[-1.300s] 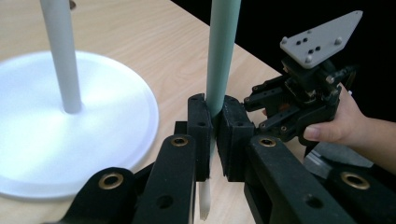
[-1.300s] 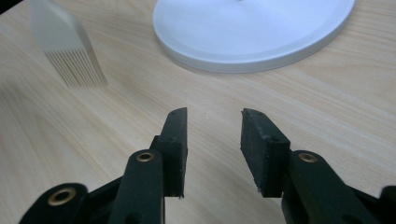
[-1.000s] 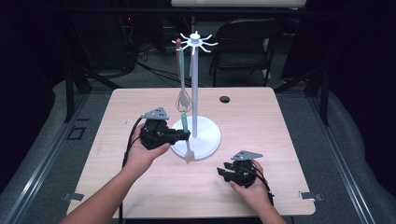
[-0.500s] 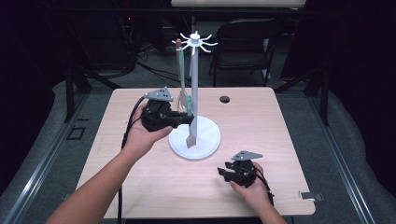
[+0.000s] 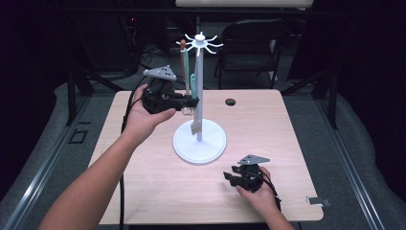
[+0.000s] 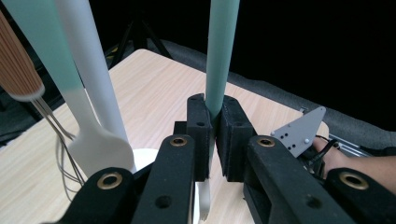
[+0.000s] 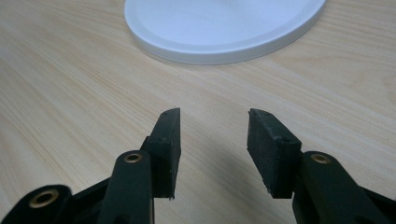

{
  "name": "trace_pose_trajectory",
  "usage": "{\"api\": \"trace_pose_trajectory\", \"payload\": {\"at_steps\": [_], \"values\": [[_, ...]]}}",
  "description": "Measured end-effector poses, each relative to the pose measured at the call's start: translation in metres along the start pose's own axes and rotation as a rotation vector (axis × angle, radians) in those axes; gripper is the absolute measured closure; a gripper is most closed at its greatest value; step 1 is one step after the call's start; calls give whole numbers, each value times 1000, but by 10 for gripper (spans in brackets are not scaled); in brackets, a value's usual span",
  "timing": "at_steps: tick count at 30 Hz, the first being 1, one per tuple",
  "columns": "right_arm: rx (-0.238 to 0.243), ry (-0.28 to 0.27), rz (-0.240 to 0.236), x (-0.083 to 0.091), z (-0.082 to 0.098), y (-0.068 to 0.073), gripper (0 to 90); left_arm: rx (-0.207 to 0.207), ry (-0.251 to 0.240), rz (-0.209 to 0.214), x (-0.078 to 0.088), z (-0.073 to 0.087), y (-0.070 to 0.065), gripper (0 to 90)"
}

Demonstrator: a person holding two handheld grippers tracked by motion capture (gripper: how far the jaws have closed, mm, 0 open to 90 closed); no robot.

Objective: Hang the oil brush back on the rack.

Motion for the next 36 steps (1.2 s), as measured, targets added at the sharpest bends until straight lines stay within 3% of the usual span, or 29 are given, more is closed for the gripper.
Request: {"api": "trace_pose_trajectory", "payload": {"at_steps": [9, 12, 17, 30, 36], "values": [[2, -1, -9, 0, 0, 1, 544, 8, -14, 18, 3, -23, 2, 847], [6, -3, -9, -1, 0, 2, 545, 27, -27, 48, 4, -28, 5, 847], [10, 0, -19, -1, 0, 4, 545, 40, -17, 34, 2, -31, 12, 847], [33, 14, -19, -5, 1, 8, 545, 46, -24, 75, 2, -37, 19, 847], [35, 18, -21, -5, 1, 8, 545, 77, -31, 89, 1, -37, 26, 847]]}}
Point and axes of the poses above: each handheld gripper's, and its own axes: x roughly backward along the jaws, z roughly out of its underside, y roughly to its left, the point moved 4 cm from there along -x, roughly forward along the jaws, and after that the axes turned 11 degrees about y, right-handed, at the moved point
